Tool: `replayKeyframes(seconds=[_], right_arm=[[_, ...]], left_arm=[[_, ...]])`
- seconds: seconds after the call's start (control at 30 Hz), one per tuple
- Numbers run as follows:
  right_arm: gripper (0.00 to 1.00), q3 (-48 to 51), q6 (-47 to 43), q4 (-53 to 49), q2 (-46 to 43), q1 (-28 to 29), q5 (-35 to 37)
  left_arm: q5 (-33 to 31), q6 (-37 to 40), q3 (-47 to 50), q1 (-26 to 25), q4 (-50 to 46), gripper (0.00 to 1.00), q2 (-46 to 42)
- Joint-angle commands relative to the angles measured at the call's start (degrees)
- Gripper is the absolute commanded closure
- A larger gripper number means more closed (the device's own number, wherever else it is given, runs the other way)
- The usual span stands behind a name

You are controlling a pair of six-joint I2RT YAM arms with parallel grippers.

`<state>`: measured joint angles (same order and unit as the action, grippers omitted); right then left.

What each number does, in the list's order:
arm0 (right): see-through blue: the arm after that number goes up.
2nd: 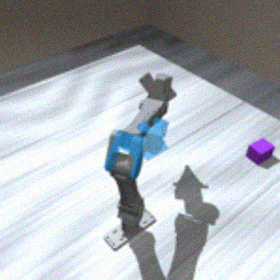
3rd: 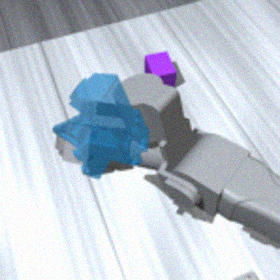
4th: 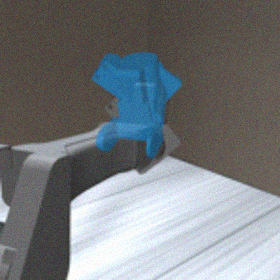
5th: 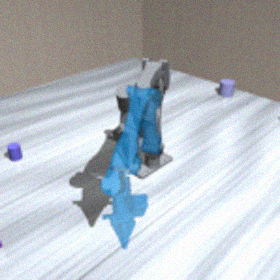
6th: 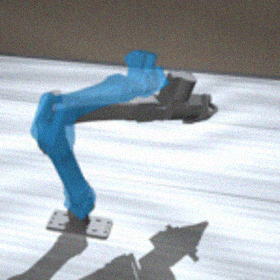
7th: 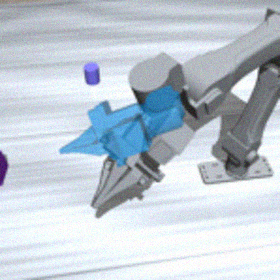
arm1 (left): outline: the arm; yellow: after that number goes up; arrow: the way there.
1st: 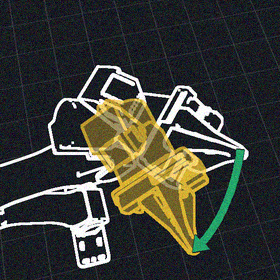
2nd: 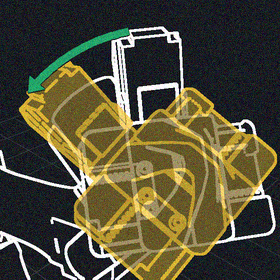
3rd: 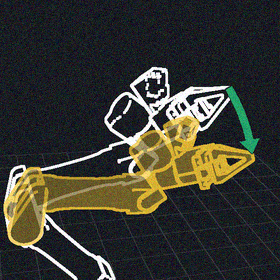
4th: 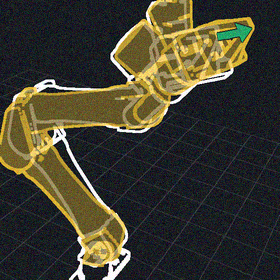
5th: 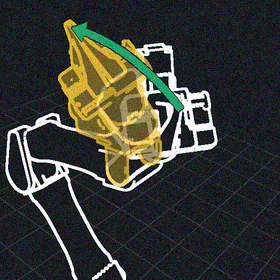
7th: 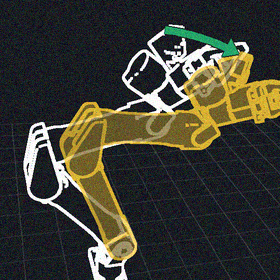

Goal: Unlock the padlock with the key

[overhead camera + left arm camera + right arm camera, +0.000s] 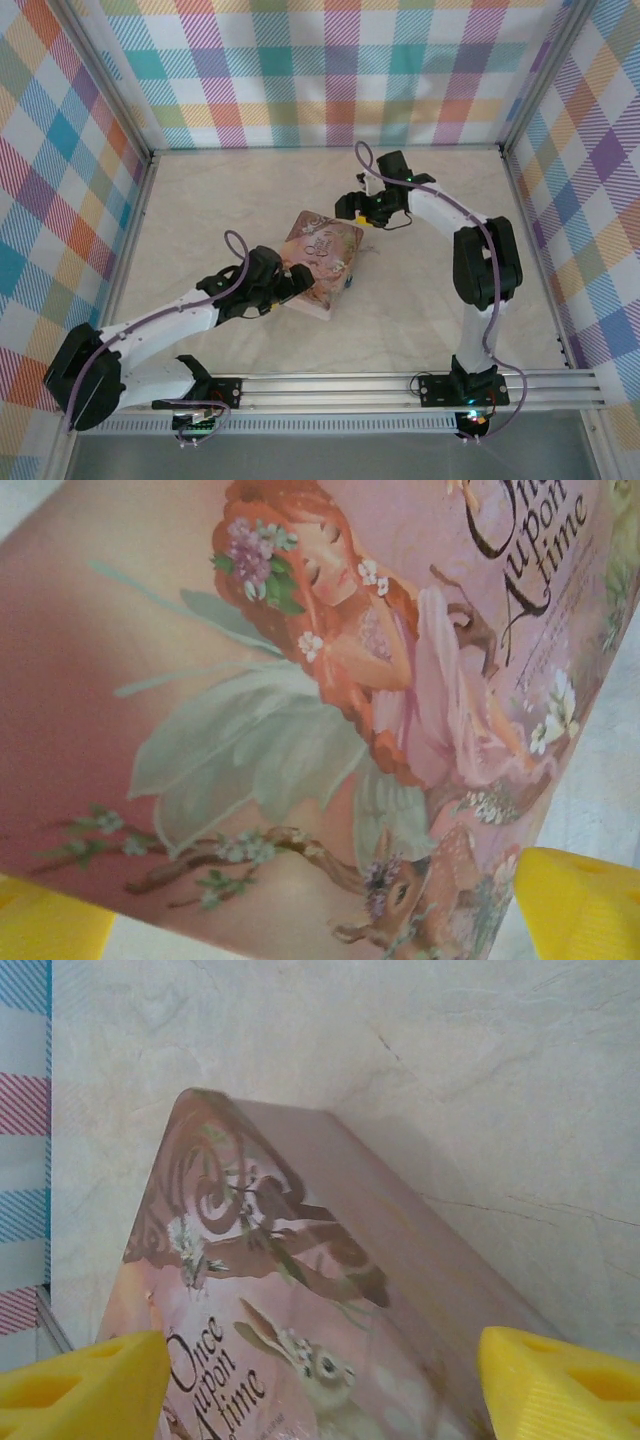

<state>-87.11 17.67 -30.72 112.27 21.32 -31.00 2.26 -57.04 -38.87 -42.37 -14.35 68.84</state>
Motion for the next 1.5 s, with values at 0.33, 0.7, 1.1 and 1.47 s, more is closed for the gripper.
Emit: replayKeyframes(seconds=[0.33,0.7,1.1,1.47], right_arm=[[0.31,9.9,-1.7,0.0,-6.4,0.6,-6.0],[0.31,19.7,3.0,6.3,-12.4,0.7,-1.5],[0.3,25.9,5.1,8.0,-18.2,-3.2,4.1],[0.3,26.6,7.0,9.5,-19.6,-4.3,3.5]], left_arm=[[-1.6,8.3,-7.3,9.6,2.4,0.0,4.8],[5.0,14.8,-19.3,12.3,2.2,0.0,18.9],[9.8,17.0,-33.7,9.6,2.2,0.01,33.6],[9.8,17.8,-39.6,9.3,0.4,0.01,38.0]])
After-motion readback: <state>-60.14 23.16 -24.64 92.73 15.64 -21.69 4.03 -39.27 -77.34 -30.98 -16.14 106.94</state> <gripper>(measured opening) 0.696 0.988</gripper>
